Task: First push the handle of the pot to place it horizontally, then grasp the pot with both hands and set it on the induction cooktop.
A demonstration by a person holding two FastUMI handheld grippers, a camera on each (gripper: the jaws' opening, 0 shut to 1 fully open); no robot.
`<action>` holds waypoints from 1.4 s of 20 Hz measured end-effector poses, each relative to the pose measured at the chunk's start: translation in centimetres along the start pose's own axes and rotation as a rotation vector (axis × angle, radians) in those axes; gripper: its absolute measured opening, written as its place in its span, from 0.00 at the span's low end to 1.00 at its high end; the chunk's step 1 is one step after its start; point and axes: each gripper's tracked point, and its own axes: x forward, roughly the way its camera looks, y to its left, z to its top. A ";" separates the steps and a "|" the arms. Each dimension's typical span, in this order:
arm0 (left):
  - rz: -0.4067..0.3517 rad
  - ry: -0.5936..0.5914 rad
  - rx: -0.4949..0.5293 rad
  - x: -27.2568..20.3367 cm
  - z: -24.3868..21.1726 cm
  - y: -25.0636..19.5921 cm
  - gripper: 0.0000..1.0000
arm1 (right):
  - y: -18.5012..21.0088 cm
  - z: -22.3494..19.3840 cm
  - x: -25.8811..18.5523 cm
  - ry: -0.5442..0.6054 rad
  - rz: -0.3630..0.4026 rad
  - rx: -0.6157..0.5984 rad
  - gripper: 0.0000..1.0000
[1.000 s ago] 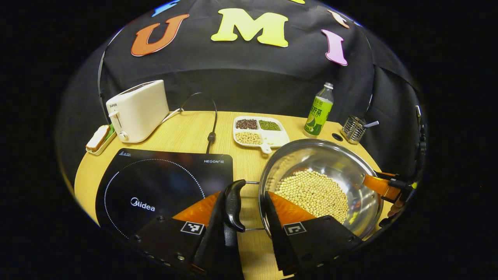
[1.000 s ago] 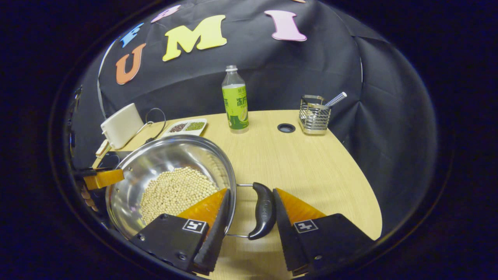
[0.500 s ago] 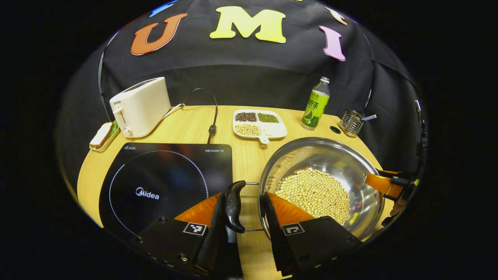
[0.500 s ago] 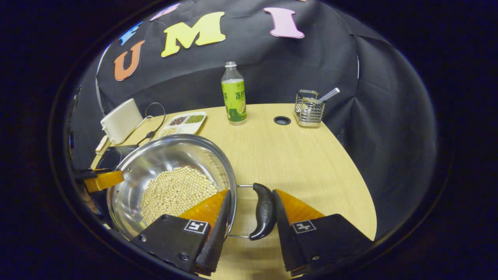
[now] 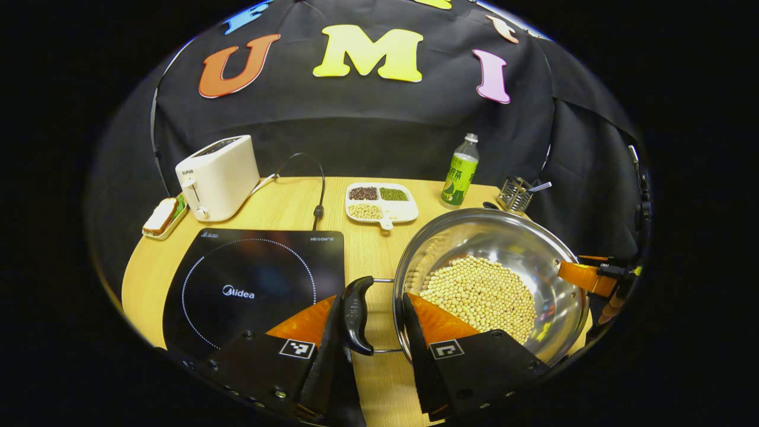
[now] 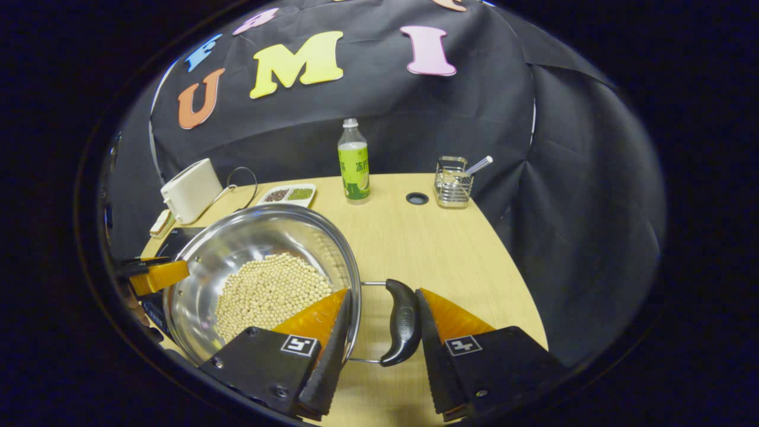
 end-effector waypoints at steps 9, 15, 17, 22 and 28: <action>0.019 -0.165 0.000 -7.8 6.4 1.4 0.55 | 2.8 6.1 -7.2 -0.135 0.043 -0.015 0.63; 0.042 -0.206 0.009 -10.5 7.6 3.7 0.55 | 5.6 7.4 -9.0 -0.149 0.065 -0.010 0.63; 0.040 -0.203 0.006 -11.0 7.6 4.4 0.55 | 6.3 7.4 -9.5 -0.151 0.066 -0.013 0.63; 0.037 -0.230 -0.003 -11.6 8.1 6.1 0.53 | 8.3 7.6 -10.0 -0.163 0.074 0.009 0.63; 0.058 -0.219 -0.031 -11.7 8.0 9.8 0.53 | 11.9 7.8 -9.2 -0.145 0.094 -0.013 0.63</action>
